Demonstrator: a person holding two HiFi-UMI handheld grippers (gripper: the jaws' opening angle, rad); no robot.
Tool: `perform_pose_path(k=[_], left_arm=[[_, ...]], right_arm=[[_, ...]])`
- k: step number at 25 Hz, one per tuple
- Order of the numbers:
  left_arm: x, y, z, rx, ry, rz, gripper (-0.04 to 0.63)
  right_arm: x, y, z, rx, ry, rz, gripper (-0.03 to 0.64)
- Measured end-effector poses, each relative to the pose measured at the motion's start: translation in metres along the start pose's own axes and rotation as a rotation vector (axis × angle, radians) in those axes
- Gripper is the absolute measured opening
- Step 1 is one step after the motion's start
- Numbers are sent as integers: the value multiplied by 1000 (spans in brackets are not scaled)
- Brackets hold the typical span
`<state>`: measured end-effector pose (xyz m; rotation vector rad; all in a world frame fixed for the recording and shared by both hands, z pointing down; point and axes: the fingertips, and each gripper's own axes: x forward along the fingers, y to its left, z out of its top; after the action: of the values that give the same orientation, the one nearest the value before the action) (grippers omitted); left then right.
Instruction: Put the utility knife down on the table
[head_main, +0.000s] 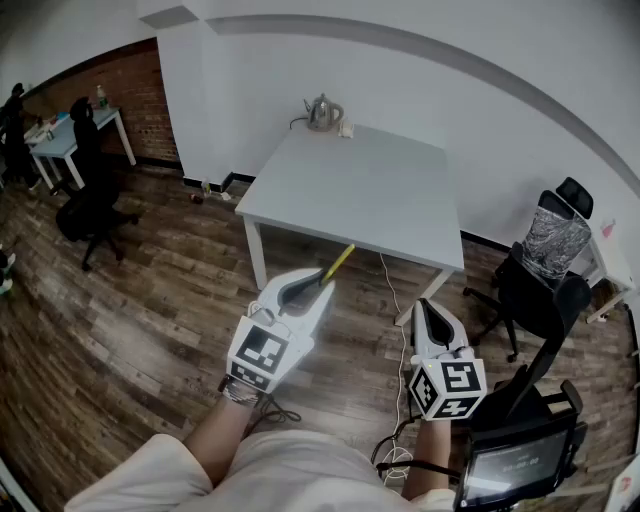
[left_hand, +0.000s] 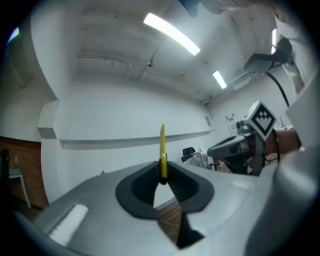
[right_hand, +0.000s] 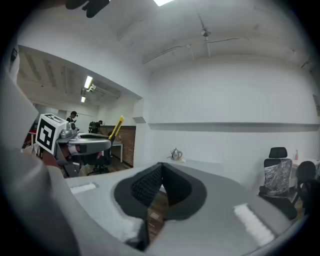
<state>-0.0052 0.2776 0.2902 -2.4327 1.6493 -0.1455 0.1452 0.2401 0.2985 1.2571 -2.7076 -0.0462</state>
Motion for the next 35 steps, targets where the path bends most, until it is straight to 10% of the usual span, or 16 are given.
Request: perform_pose_path(k=[35], left_arm=[[-8,-51,-10,-32,52,50,57]], right_arm=[[-31,-18,-16,77,-3,84,0]])
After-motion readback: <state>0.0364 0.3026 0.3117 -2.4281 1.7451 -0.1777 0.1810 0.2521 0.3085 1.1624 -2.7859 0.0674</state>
